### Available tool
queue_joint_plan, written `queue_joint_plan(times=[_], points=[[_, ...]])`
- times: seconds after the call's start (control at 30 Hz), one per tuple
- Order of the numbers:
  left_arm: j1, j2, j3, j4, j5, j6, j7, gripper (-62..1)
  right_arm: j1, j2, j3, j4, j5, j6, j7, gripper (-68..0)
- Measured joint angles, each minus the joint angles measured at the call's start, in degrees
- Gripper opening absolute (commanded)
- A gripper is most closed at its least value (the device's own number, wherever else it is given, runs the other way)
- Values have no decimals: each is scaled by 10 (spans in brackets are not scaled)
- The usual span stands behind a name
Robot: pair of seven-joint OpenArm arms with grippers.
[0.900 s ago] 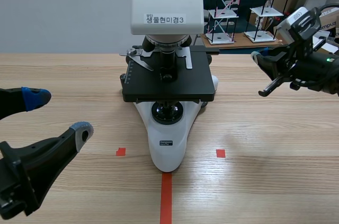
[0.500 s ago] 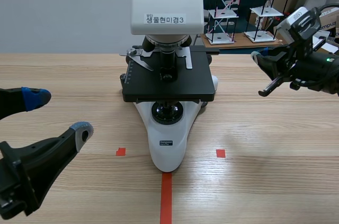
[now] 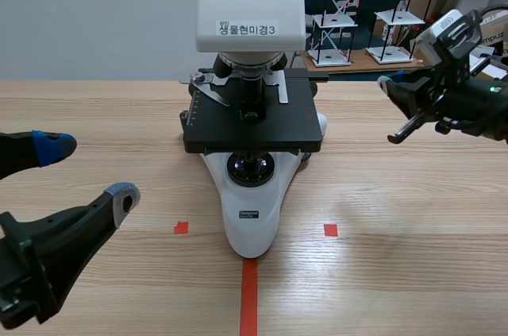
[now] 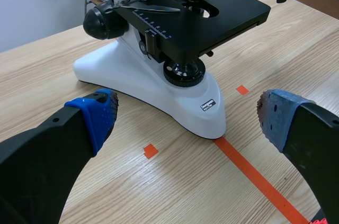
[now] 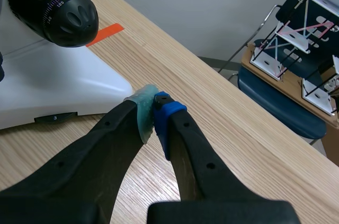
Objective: Return to the home posture
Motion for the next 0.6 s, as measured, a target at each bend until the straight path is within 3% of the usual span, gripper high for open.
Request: queue_joint_plan(times=[0.27, 0.4, 0.43, 0.53, 0.6], points=[[0, 0, 0, 0, 0, 0, 0, -56, 0, 0, 0, 0, 0, 0, 0, -672], [0, 0, 0, 0, 0, 0, 0, -56, -1, 0, 0, 0, 0, -1, 21, -611], [0, 0, 0, 0, 0, 0, 0, -56, -4, 0, 0, 1, 0, -8, 34, -591], [0, 0, 0, 0, 0, 0, 0, -56, -40, 1, 3, 17, 3, -71, 80, -535], [0, 0, 0, 0, 0, 0, 0, -56, -85, 0, 14, 43, 2, -107, 108, -460]])
